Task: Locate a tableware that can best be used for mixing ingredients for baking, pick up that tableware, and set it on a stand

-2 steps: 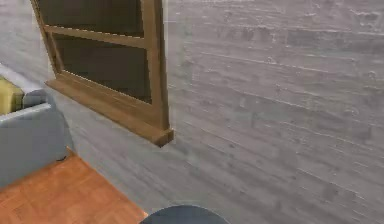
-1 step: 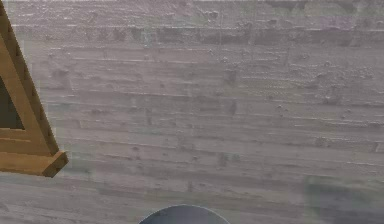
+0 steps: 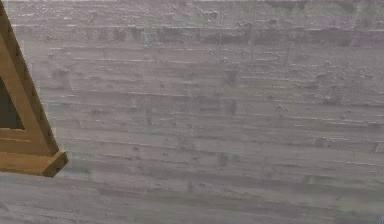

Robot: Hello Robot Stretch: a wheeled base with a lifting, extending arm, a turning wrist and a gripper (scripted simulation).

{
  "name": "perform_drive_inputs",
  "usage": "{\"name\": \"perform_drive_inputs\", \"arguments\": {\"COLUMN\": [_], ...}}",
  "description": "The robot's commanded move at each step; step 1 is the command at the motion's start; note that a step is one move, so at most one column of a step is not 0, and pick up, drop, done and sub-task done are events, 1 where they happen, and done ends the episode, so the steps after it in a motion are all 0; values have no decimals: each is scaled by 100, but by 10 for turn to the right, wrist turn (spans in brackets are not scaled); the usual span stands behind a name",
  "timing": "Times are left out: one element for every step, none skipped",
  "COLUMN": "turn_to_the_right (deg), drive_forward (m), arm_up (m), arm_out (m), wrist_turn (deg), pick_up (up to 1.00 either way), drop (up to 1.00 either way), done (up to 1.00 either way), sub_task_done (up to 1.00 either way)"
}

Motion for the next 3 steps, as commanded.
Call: {"name": "perform_drive_inputs", "arguments": {"turn_to_the_right": [0,0,0], "drive_forward": [0,0,0], "arm_up": [0,0,0], "arm_out": [0,0,0], "wrist_turn": [450,450,450], "pick_up": [0,0,0], "drop": [0,0,0], "done": [0,0,0], "sub_task_done": [0,0,0]}}
